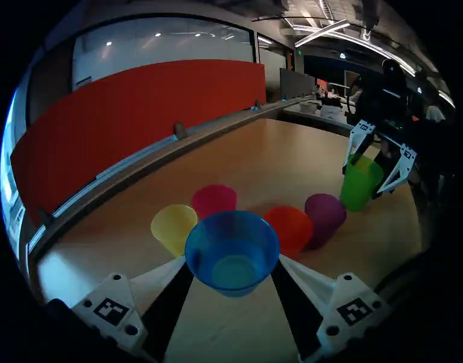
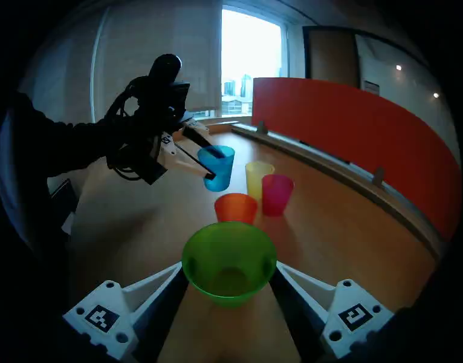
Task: Pour water
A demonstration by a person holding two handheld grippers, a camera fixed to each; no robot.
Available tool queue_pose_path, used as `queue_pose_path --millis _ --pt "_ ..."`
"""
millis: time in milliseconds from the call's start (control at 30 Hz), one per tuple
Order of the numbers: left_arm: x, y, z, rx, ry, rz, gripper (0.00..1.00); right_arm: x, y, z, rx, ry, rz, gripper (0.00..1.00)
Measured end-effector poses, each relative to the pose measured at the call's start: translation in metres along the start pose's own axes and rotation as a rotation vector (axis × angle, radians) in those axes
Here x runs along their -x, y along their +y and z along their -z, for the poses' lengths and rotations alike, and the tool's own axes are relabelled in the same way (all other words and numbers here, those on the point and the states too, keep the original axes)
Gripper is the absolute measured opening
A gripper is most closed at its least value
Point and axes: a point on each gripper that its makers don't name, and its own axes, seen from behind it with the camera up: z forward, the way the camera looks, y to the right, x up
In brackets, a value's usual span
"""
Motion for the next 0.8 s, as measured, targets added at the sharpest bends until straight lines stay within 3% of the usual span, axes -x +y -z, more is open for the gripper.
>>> queue_pose_path --millis 467,800 --pt "-0.021 0.013 0.029 -0.021 0.065 0.001 0.83 -0.026 -0.010 0.009 0.021 0.071 0.006 0.90" --pt "-0.035 0.017 0.048 -0.039 0.130 0.034 0.83 -0.045 -0.015 0.013 0.029 0.122 0.004 0.90"
